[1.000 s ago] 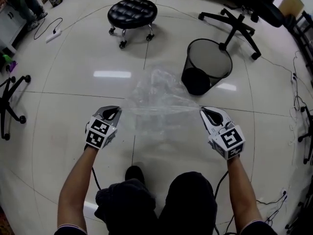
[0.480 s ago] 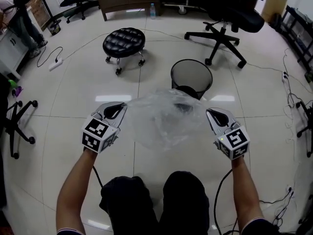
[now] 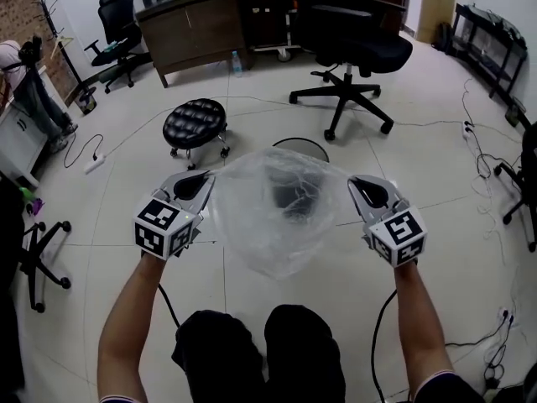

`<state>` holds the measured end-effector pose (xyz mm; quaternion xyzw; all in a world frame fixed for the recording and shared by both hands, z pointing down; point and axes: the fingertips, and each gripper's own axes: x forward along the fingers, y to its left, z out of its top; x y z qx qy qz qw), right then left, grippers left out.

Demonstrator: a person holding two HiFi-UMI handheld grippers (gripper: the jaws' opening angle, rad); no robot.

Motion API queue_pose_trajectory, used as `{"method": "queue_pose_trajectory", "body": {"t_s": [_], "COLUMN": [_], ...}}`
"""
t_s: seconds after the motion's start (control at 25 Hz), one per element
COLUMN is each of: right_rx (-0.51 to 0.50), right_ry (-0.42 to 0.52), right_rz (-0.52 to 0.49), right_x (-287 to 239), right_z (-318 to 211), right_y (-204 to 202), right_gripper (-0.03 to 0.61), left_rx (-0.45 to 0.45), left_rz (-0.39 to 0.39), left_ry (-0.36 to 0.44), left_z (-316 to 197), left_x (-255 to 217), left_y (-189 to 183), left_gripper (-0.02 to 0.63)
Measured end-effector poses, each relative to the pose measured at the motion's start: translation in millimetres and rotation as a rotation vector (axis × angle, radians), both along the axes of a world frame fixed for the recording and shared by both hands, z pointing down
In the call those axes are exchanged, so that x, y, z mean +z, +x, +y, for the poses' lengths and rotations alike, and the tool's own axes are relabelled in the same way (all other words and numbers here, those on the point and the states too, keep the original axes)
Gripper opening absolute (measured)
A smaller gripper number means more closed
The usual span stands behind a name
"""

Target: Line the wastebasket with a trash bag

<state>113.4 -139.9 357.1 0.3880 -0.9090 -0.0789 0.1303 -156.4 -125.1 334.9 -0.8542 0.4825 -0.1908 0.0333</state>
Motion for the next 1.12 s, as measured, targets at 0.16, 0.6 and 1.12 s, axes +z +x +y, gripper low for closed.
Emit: {"method": "queue_pose_trajectory", "body": {"t_s": [0.16,0.6,1.12], "right_rx": [0.019,0.104,0.183], "right_ry": [0.042,0.177,0.13], "right_rz": [-0.008,-0.043,-0.003], "right_x": [-35.3,-132.8,-117.5], "right_z": [-17.6,-79.1,-132.7], "right_y": [10.5,24.6,24.3], "right_gripper": [0.002,0.002,0.002], "left_rx": [0.022,0.09,0.123], "left_rz": [0.012,0.064,0.108], "left_ry": [0.036,0.172,0.123], "left_z": [-21.8,-97.1,-178.0], "left_x": [-39.2,-121.9,-101.4], "left_y": [21.9,50.0,47.6], "left_gripper": [0.011,0.011,0.011]}}
